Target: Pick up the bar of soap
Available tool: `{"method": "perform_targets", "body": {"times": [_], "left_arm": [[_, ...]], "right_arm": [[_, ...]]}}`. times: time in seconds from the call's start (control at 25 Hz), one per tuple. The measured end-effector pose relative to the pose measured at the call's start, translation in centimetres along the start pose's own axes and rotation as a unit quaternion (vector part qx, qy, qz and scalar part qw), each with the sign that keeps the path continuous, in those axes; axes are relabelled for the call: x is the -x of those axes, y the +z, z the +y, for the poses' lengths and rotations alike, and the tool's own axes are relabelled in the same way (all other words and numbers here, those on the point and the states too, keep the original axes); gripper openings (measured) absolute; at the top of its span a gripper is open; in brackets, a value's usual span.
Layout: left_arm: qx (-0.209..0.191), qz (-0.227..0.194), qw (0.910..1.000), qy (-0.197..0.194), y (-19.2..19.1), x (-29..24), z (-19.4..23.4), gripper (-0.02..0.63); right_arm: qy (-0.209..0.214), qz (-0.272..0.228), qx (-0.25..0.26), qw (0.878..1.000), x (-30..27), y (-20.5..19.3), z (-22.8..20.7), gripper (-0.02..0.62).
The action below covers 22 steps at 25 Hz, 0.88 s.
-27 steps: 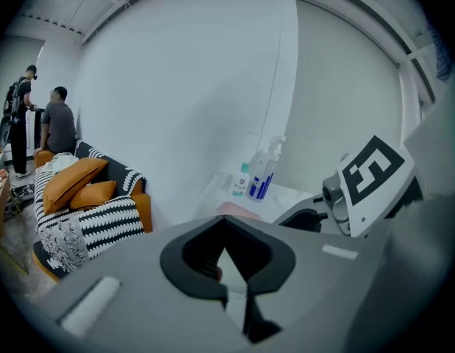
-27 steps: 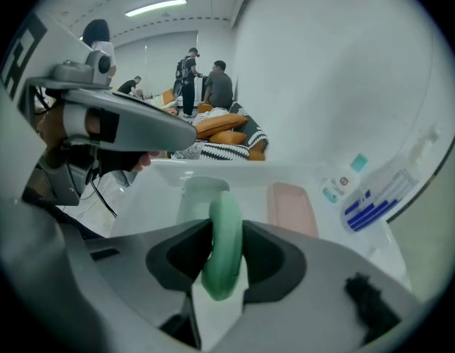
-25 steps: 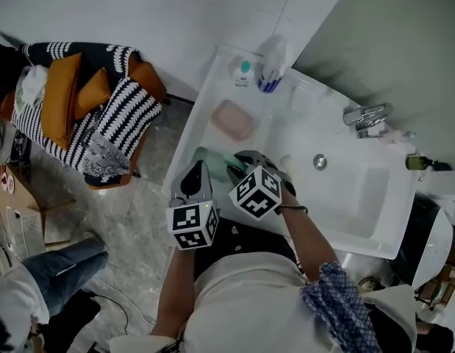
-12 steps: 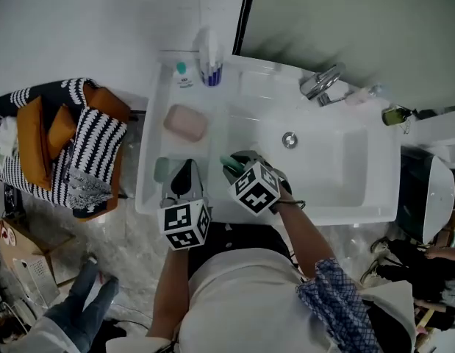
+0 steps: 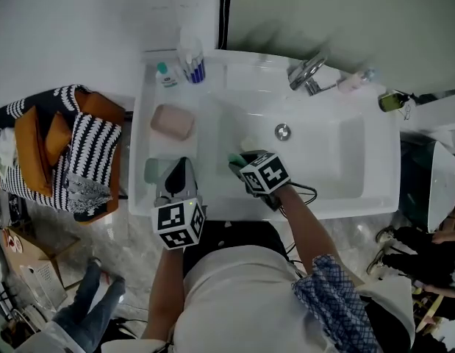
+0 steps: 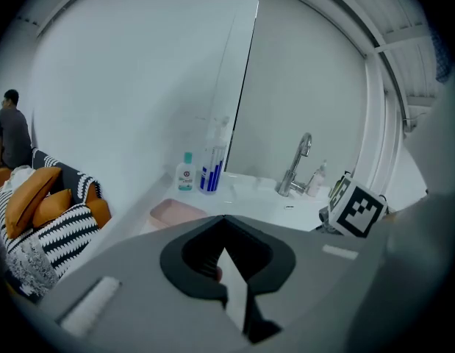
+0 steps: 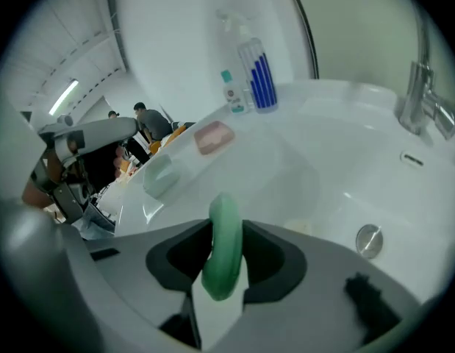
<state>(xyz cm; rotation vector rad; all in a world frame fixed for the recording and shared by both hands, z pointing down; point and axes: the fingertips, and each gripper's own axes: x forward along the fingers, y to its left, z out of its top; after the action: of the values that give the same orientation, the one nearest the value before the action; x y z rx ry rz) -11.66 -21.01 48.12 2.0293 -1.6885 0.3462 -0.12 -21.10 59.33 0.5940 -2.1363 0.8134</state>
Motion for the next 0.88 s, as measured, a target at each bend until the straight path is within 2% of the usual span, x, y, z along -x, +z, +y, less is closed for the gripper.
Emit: {"method": "perform_targets", "body": {"times": [0.28,0.44,0.64,0.88], "left_arm": [[0.002,0.006,0.9997,0.024,-0.6,0.9,1.1,0.006],[0.002,0.004,0.9994,0.034,-0.5,1.3,1.7,0.006],[0.000,0.005,0.9990,0.045,-0.7,2.0,2.2,0.006],[0.002,0.022,0.9987,0.047,-2.0,2.3,2.3,0.006]], "right_arm": [[0.038,0.026,-0.048,0.998,-1.9,-2.4,-0.3,0.130],[0.047,0.049,-0.067,0.995,-3.6,-3.9,-0.2,0.130],[0.073,0.060,-0.114,0.989,-5.5,-4.4,-0.2,0.132],[0.083,0.064,-0.130,0.986,-7.2,-4.2,-0.8,0.132]]}}
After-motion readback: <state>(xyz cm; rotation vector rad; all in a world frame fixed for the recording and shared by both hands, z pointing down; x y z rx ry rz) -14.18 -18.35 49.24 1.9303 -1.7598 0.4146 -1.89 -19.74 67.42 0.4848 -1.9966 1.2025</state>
